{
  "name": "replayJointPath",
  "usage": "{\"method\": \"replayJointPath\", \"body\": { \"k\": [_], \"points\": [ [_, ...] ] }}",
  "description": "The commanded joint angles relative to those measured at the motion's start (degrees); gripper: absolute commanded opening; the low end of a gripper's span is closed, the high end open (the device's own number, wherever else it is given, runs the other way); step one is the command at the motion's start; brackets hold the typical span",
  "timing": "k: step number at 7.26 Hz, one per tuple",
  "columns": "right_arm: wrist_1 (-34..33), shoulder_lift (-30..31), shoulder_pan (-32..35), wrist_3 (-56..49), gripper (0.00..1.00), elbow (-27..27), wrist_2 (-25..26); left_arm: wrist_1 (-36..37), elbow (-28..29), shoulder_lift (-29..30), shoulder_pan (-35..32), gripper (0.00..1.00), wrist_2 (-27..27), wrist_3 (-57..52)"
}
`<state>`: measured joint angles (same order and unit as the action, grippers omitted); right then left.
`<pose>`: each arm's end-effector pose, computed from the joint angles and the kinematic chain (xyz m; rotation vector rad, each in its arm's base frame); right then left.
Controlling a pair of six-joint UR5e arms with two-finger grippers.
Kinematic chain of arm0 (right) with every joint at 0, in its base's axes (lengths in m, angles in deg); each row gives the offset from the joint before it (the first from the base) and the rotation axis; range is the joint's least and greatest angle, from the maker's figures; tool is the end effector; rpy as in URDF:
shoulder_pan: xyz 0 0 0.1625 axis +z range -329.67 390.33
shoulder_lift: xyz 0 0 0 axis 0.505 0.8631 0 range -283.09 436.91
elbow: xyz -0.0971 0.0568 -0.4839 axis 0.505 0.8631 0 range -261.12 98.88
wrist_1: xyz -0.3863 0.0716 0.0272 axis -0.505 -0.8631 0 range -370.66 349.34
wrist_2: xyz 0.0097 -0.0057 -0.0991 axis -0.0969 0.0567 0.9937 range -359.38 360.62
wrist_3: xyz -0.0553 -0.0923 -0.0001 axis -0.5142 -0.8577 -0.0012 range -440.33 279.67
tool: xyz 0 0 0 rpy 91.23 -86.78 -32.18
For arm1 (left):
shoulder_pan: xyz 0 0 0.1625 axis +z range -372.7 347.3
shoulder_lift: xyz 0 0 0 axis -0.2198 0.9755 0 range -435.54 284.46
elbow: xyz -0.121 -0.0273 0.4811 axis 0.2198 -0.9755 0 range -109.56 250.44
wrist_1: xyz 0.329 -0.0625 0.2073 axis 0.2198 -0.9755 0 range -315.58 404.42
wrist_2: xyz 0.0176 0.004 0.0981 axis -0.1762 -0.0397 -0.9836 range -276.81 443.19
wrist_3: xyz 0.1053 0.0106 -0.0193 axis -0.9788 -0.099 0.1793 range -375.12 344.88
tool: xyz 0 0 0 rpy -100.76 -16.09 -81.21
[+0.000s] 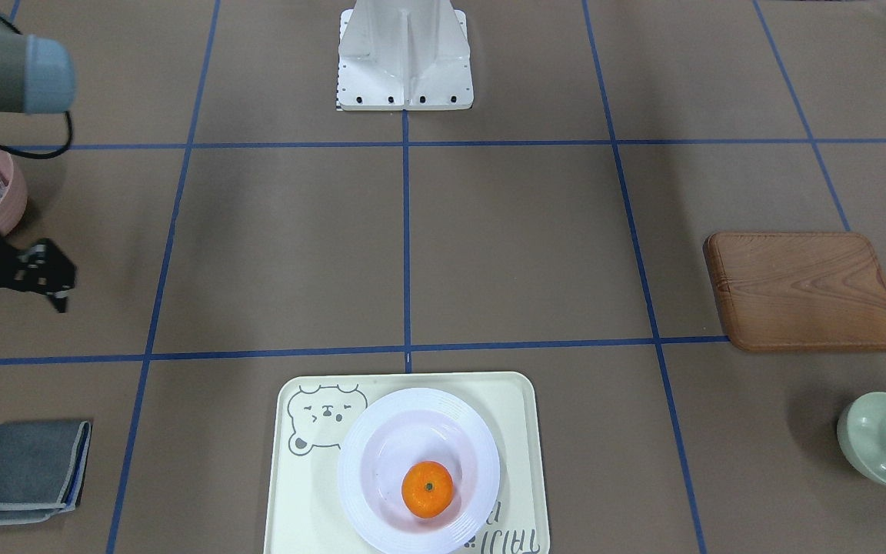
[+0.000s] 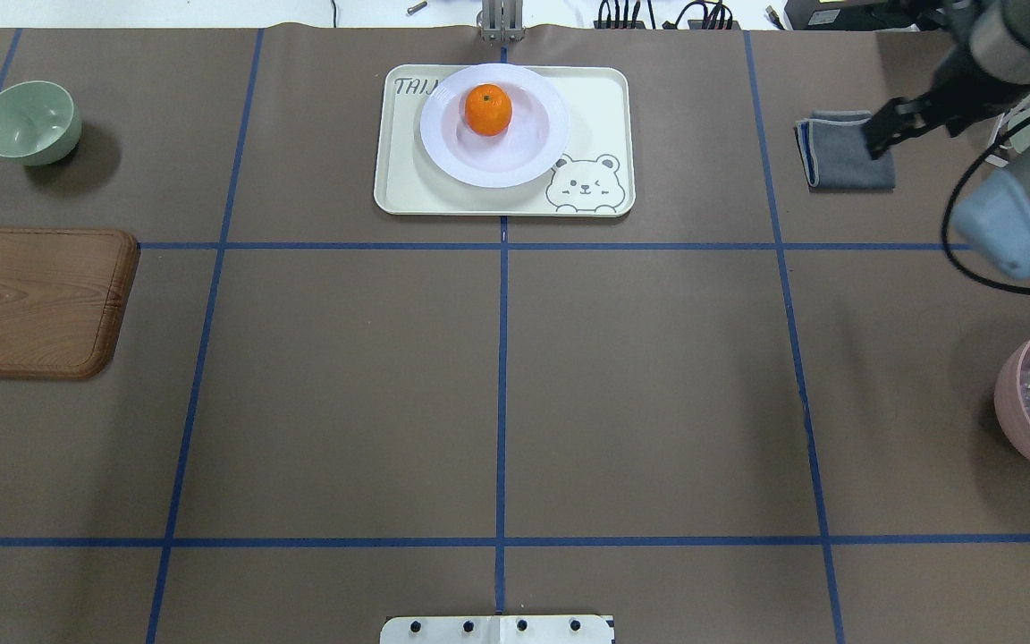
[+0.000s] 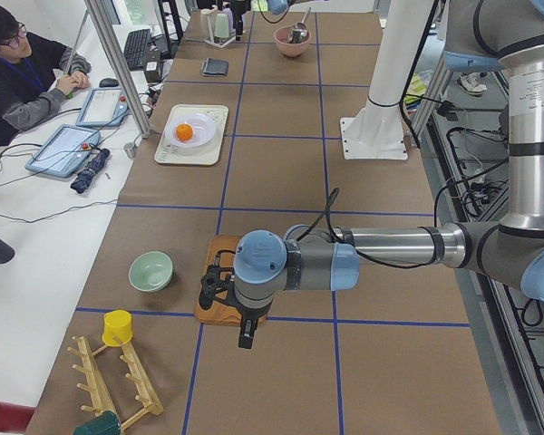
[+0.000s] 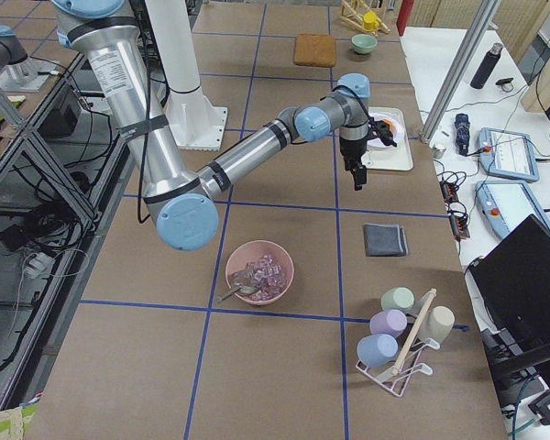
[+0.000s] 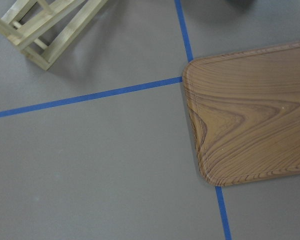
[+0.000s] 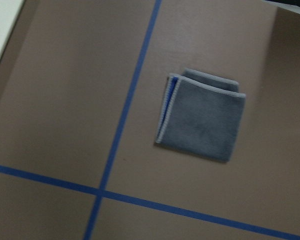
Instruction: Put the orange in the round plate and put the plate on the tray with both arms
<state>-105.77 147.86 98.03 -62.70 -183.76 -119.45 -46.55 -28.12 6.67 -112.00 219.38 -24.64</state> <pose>-0.1574 -0.5930 0.4760 0.2500 -0.6397 -0.1999 -0.1204 -0.3909 0.7210 0.1602 0.7905 0.0160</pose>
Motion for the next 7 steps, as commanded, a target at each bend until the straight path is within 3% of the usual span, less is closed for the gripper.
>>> {"method": "replayJointPath", "body": {
  "k": [1,2,3,4,7],
  "points": [
    [-6.34,5.68,12.67,-20.71,1.0,0.68,-4.72,-0.25,-1.28,-0.39,0.16,1.0,-0.23,2.93],
    [-12.58,6.56,17.6,-30.54,1.0,0.69,-4.74,-0.26,-1.37,-0.04,0.25,1.0,-0.23,2.93],
    [-13.51,10.48,21.39,-37.69,1.0,0.51,-4.48,-0.35,-1.63,0.13,0.25,1.0,-0.23,2.84],
    [-12.56,15.04,24.47,-38.89,1.0,-0.01,-4.56,-0.35,-1.63,0.14,0.25,1.0,-0.31,2.84],
    [-11.76,18.95,25.91,-37.94,1.0,3.22,-8.95,-0.44,-1.81,0.22,0.25,1.0,-0.14,2.84]
  ]
}}
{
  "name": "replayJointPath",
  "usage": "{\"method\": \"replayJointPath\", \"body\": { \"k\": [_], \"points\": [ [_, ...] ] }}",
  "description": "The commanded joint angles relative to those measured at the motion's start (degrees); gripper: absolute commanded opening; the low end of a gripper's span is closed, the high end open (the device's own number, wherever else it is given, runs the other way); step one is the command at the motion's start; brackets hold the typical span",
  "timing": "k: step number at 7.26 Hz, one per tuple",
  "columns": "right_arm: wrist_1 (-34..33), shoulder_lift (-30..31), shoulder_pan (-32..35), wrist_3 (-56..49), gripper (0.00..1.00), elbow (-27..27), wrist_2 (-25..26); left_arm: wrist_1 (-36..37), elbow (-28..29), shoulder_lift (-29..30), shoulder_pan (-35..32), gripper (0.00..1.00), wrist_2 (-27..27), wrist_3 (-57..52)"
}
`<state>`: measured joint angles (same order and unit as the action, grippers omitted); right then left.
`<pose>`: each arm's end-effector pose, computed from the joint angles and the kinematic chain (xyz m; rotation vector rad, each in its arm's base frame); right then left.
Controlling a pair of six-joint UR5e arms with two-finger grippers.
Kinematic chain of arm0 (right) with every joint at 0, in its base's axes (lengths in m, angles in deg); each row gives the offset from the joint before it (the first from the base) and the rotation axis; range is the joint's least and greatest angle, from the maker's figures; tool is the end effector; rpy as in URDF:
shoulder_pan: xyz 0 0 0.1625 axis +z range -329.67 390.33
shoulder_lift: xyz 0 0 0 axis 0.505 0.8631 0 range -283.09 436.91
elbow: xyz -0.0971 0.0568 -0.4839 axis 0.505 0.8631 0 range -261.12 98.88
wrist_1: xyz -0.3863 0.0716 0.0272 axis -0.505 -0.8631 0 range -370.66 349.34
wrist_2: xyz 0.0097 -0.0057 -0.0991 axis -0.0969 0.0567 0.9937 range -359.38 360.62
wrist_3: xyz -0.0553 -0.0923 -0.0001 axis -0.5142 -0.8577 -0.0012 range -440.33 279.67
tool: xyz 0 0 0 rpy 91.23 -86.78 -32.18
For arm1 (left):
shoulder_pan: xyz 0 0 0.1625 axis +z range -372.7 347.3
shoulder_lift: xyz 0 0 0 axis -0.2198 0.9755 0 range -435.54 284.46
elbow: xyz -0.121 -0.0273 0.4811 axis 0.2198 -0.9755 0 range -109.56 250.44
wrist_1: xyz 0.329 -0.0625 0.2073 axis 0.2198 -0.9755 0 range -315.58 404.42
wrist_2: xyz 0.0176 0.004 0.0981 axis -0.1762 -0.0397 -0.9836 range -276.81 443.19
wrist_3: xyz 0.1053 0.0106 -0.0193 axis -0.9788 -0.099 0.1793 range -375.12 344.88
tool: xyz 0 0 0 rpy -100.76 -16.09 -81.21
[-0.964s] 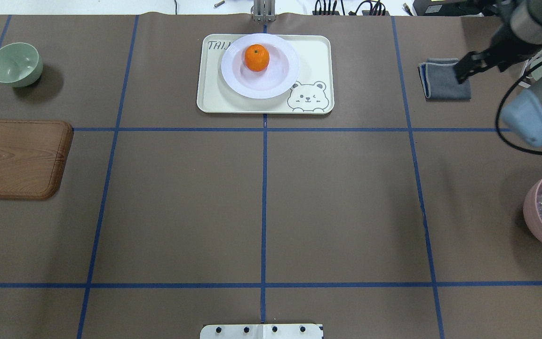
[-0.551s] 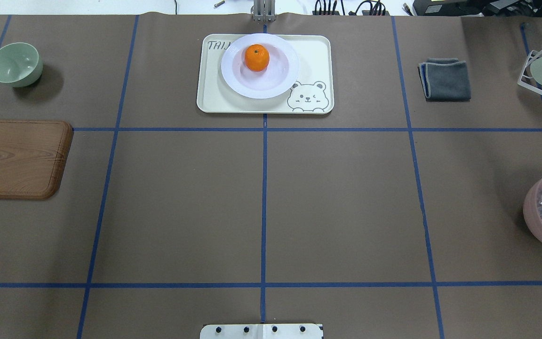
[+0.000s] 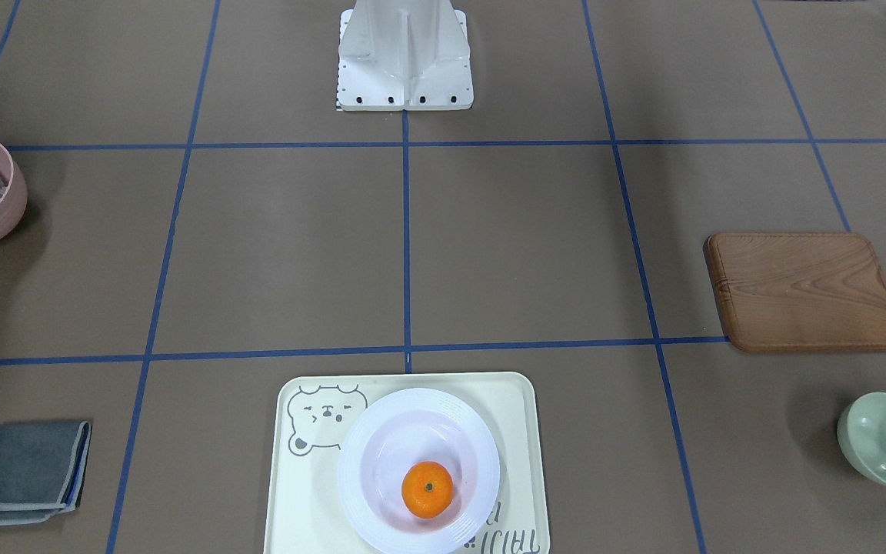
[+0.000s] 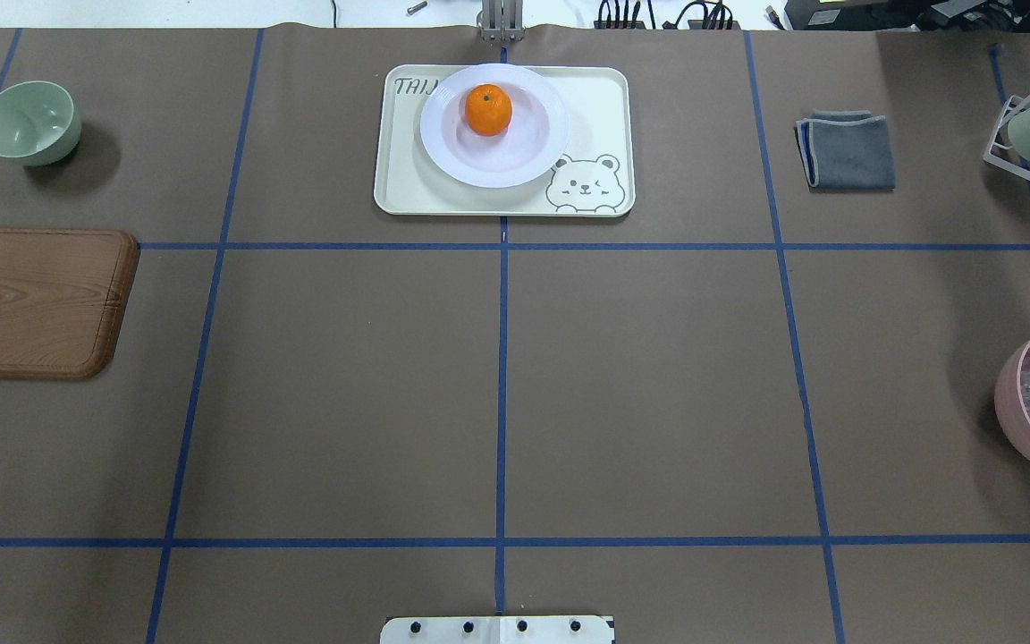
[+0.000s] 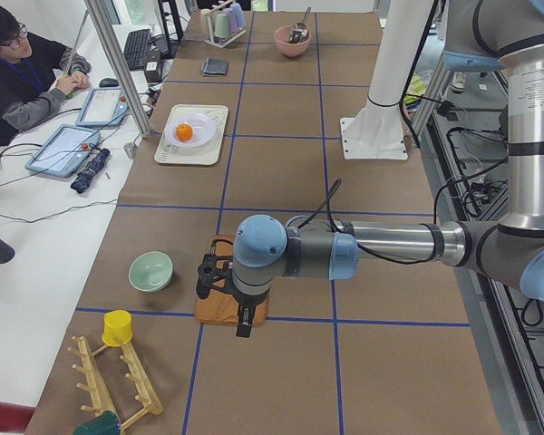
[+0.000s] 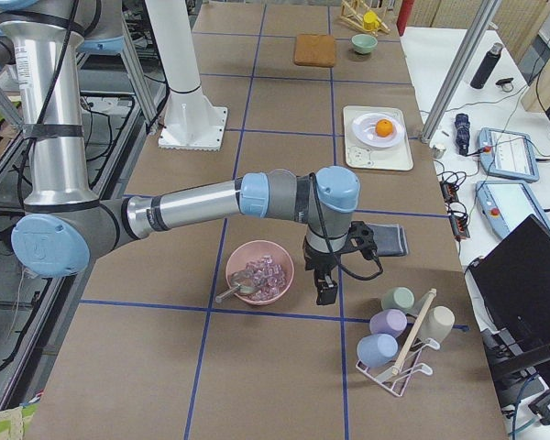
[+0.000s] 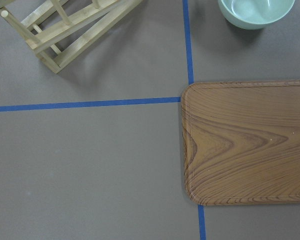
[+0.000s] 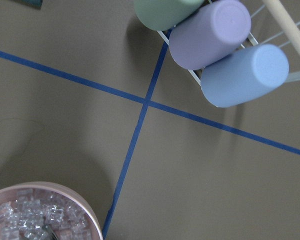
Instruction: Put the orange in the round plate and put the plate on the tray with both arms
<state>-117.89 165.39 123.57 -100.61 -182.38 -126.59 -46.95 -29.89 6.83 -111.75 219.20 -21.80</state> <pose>0.0946 -0.4628 0.6703 0.0589 -0.6526 -0.2615 -0.1195 -0.3952 0.7048 0.1765 0.7859 -0.0105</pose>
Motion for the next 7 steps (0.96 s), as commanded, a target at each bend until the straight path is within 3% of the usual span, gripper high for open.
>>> {"method": "replayJointPath", "body": {
  "k": [1,3,4,7],
  "points": [
    [0.62,4.22,0.37,-0.12,1.0,1.77,-1.91,-0.03,-0.04,0.07,0.09,1.0,0.04,0.0],
    [7.25,6.62,0.37,-0.2,1.0,3.35,-1.91,-0.12,0.05,-0.02,0.09,1.0,0.04,0.0],
    [9.74,6.97,0.37,-0.55,1.0,6.83,-2.08,-0.12,-0.04,-0.02,0.09,1.0,0.04,0.0],
    [11.61,8.29,0.37,-0.82,1.0,5.29,-1.65,-1.61,-0.04,-0.46,0.09,1.0,0.04,0.0]
  ]
}}
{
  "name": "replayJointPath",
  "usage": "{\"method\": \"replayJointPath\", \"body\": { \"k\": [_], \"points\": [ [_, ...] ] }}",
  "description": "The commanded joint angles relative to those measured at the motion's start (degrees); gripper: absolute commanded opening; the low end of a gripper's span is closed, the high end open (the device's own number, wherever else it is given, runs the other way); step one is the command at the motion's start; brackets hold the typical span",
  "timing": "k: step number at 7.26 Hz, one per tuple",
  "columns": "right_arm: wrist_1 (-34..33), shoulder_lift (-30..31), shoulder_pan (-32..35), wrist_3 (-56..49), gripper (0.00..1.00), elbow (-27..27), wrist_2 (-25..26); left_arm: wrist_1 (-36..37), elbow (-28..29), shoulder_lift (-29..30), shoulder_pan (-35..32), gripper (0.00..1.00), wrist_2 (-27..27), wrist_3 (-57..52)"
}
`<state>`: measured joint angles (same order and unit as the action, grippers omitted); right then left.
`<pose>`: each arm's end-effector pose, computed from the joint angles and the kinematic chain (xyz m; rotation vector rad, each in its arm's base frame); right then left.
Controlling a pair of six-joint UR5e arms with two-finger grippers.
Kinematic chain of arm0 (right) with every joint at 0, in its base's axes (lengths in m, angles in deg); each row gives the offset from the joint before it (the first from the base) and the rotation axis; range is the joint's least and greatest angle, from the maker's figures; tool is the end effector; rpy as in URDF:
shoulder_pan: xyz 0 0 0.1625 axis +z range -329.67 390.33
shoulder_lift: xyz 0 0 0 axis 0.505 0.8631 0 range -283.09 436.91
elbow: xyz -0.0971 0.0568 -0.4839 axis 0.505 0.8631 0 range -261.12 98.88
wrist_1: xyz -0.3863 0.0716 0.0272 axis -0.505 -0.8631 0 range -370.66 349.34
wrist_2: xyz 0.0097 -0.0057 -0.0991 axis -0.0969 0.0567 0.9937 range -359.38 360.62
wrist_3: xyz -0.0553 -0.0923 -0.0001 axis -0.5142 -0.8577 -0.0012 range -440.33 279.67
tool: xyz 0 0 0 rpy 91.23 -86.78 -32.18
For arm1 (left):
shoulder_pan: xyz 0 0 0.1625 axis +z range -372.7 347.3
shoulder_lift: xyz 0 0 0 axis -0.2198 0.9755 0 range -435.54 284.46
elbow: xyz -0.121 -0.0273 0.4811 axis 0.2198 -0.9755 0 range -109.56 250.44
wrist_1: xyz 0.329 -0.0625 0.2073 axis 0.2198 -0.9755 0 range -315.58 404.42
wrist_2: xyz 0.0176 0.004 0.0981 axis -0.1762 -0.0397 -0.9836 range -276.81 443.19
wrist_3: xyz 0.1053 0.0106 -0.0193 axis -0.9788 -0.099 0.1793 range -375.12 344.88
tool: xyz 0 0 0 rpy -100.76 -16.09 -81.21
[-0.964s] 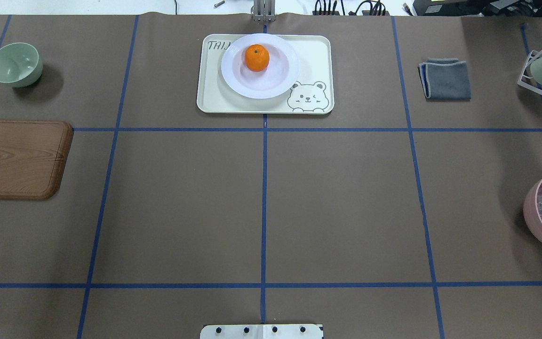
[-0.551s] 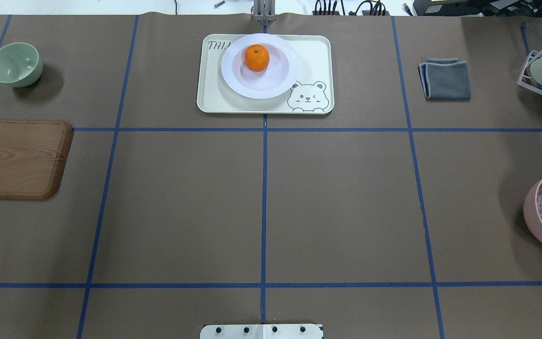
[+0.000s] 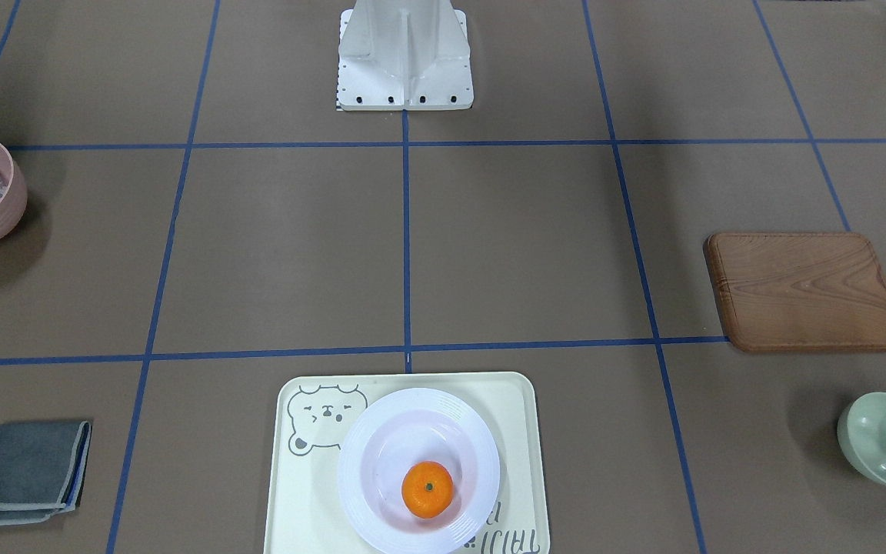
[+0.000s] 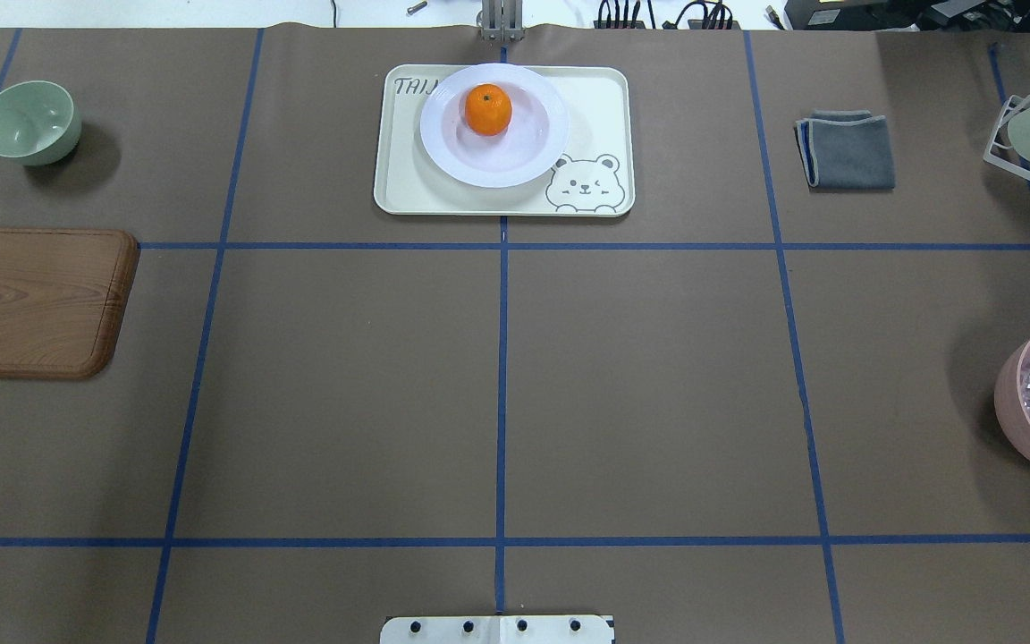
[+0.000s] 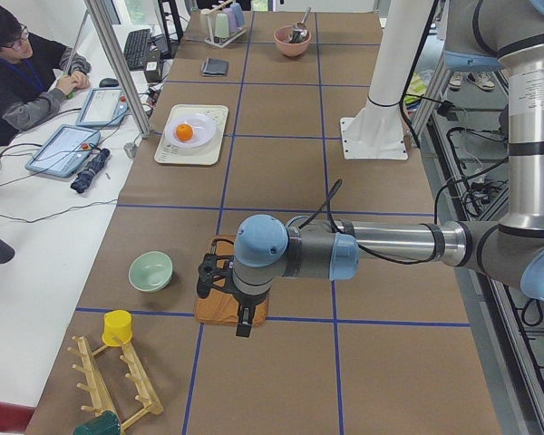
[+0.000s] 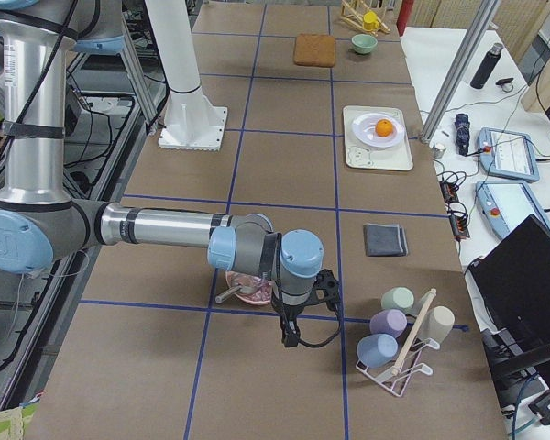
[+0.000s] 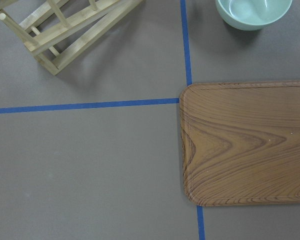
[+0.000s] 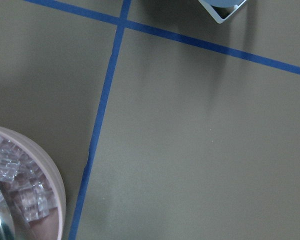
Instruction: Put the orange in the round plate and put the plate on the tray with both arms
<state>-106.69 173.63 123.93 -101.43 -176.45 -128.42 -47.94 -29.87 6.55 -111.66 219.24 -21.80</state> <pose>0.0906 -0.3955 0.7606 0.0237 -0.6930 -0.2490 -0.1186 -0.3939 0.7051 0.1872 0.7850 -0.0041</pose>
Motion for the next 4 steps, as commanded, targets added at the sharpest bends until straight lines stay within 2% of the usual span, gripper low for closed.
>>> {"method": "replayJointPath", "body": {
  "k": [1,2,4],
  "points": [
    [0.41,-0.39,0.0,0.79,1.0,-1.08,0.11,-0.63,-0.06,-0.18,0.0,1.0,0.0,0.0],
    [0.33,-0.4,0.0,2.37,1.0,-2.13,-0.42,-0.54,0.03,-0.18,0.0,1.0,0.0,0.0],
    [0.5,-0.75,-0.61,16.48,1.0,-4.67,-1.21,-0.54,0.11,-0.7,0.09,1.0,0.0,0.0]
  ]
}}
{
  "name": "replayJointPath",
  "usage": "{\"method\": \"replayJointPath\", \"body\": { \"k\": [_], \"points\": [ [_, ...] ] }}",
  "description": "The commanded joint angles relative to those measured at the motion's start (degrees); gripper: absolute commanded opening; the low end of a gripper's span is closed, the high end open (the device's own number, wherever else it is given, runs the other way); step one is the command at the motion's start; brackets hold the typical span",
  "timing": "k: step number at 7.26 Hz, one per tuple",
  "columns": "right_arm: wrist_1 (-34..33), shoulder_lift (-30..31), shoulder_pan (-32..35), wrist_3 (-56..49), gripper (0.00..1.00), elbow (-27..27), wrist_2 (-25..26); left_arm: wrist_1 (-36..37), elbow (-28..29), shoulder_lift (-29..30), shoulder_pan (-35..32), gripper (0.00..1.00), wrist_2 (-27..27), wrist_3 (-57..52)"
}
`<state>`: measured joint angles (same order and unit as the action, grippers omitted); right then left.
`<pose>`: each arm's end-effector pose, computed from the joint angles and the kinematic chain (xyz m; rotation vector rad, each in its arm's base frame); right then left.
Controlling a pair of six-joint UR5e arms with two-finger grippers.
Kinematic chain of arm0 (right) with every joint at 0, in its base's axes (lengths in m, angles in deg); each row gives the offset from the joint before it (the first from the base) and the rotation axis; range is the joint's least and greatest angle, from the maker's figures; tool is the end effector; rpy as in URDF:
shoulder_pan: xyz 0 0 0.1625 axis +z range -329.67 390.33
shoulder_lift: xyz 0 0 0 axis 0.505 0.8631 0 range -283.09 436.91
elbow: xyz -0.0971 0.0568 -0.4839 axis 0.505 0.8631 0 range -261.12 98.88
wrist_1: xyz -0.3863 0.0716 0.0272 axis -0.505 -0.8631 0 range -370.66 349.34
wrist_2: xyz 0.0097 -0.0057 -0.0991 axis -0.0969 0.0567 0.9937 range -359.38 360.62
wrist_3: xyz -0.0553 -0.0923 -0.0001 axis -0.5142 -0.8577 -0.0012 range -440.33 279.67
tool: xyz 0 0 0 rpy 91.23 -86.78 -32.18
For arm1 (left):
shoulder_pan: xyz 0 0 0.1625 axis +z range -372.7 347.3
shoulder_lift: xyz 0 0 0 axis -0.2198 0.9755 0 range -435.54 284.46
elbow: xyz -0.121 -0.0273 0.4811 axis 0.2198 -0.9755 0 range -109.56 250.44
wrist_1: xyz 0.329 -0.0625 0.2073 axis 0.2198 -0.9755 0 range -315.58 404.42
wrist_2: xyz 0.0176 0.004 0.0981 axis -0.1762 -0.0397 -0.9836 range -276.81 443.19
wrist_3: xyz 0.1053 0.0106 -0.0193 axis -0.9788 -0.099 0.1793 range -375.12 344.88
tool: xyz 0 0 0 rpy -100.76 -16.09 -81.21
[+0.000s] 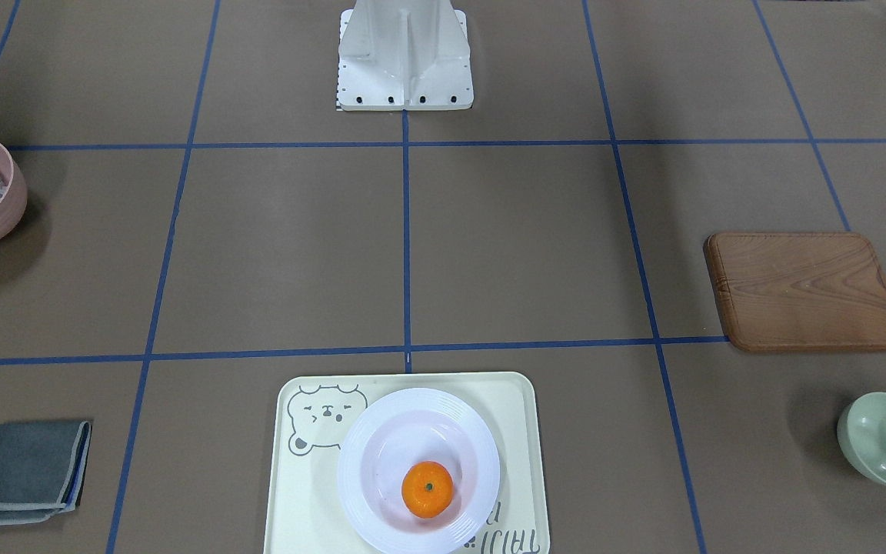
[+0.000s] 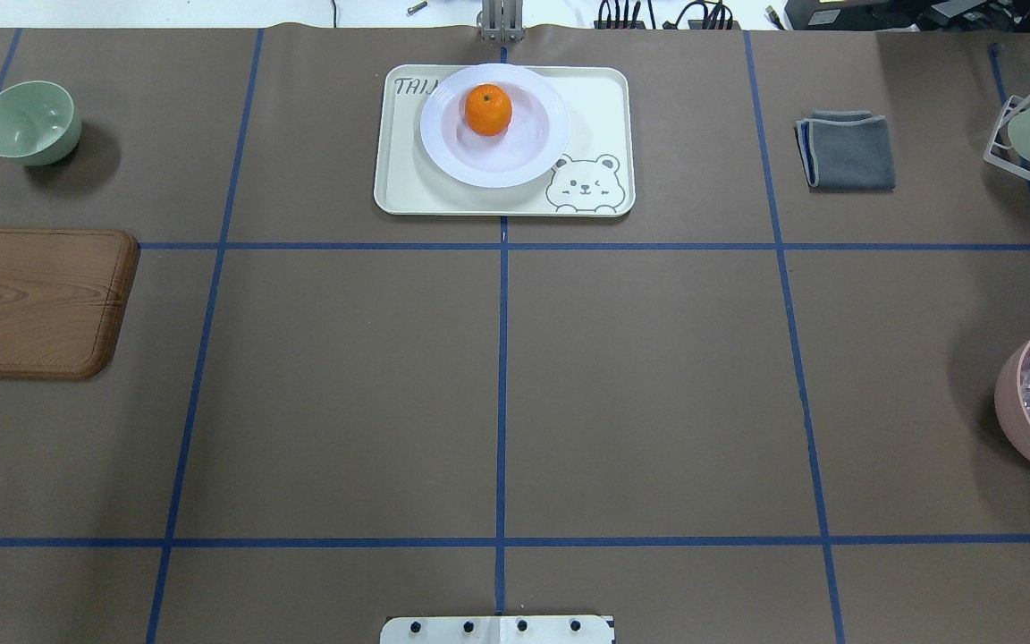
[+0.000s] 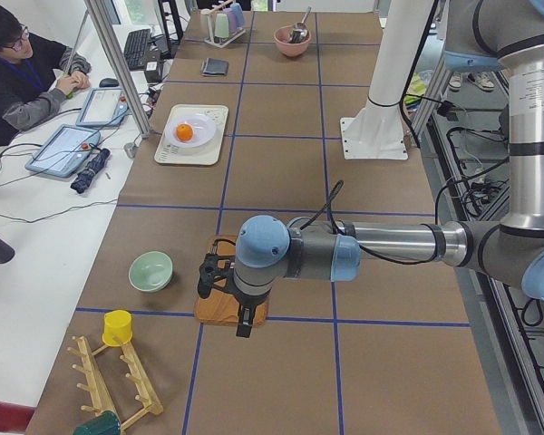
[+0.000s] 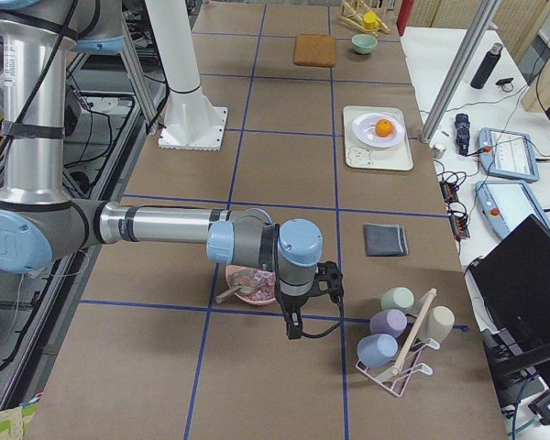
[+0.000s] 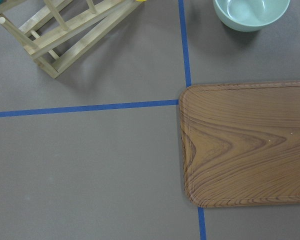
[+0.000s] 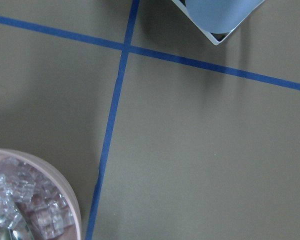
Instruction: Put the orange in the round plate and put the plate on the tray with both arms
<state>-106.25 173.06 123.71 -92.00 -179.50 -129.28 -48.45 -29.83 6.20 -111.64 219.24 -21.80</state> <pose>0.0885 -0.4073 0.7302 0.0352 -0.6979 -0.1183 -0.1180 -0.3912 0.7069 0.1890 0.7847 -0.0030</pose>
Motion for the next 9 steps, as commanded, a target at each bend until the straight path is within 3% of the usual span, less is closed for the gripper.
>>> {"method": "replayJointPath", "body": {
  "k": [1,4,9],
  "points": [
    [0.05,-0.17,-0.65,6.92,1.0,-1.9,-0.79,-0.04,-0.01,-0.62,0.06,1.0,-0.09,0.0],
    [4.25,0.27,-0.66,6.74,1.0,-1.72,-3.17,-0.04,-0.01,-0.54,0.15,1.0,0.0,0.0],
    [4.45,0.36,-0.74,6.74,1.0,-1.9,-4.74,-0.12,-0.1,-0.27,0.24,1.0,-0.09,0.0]
  ]
}}
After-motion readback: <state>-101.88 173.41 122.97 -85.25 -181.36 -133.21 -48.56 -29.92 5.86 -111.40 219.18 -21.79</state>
